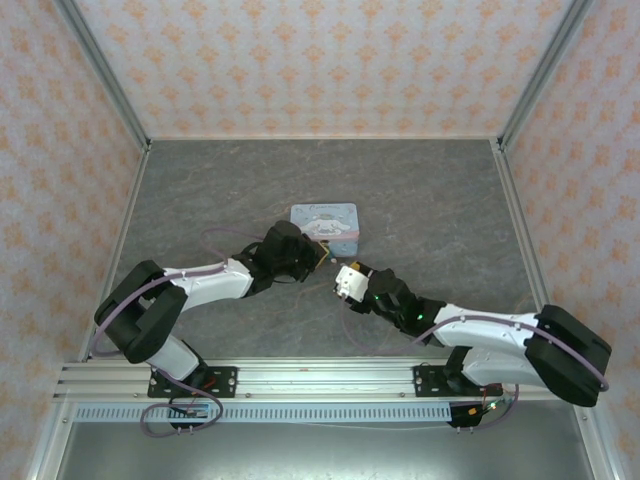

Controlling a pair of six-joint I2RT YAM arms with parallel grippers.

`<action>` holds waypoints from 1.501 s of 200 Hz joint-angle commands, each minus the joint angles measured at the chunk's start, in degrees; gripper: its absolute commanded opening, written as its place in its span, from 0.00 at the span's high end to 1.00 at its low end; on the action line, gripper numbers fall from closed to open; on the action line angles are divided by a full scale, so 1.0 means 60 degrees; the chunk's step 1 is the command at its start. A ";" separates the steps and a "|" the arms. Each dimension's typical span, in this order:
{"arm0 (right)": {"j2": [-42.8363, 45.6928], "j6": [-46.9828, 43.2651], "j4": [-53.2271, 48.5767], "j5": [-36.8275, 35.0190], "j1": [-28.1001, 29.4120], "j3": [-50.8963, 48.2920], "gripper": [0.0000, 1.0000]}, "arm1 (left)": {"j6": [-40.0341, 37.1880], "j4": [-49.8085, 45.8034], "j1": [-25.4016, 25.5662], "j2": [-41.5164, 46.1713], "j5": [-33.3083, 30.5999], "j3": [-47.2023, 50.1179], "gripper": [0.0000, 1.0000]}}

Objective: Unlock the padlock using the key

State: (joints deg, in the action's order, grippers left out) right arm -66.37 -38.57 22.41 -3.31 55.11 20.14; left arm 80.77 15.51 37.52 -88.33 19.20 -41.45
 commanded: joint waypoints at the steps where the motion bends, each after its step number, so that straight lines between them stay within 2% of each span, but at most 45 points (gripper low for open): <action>1: -0.0526 -0.0812 0.1004 -0.0685 0.0069 0.0244 0.53 | -0.0090 -0.0138 0.0002 0.0345 0.0214 -0.0405 1.00; 79: -0.2126 -0.0895 0.2975 -0.1056 0.0036 0.0563 0.53 | -0.0236 -0.0417 -0.0013 0.0239 0.0348 -0.0650 1.00; 194: -0.2660 -0.0721 0.2844 -0.0985 -0.0222 0.0911 0.72 | -0.0195 -0.0373 -0.0009 0.0236 0.0366 -0.0493 1.00; 220: -0.2751 -0.0649 0.2871 -0.0957 -0.0228 0.0977 0.73 | -0.0191 -0.0388 -0.0016 0.0264 0.0334 -0.0438 1.00; 300: -0.2847 -0.0215 0.3142 -0.1123 -0.0279 0.0950 1.00 | -0.0191 -0.0409 -0.0016 0.0226 0.0349 -0.0460 1.00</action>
State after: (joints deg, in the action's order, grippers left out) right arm -83.15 -41.80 39.13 -8.86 53.95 24.82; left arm 80.53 12.73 37.45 -88.27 20.69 -43.38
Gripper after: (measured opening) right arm 0.039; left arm 0.051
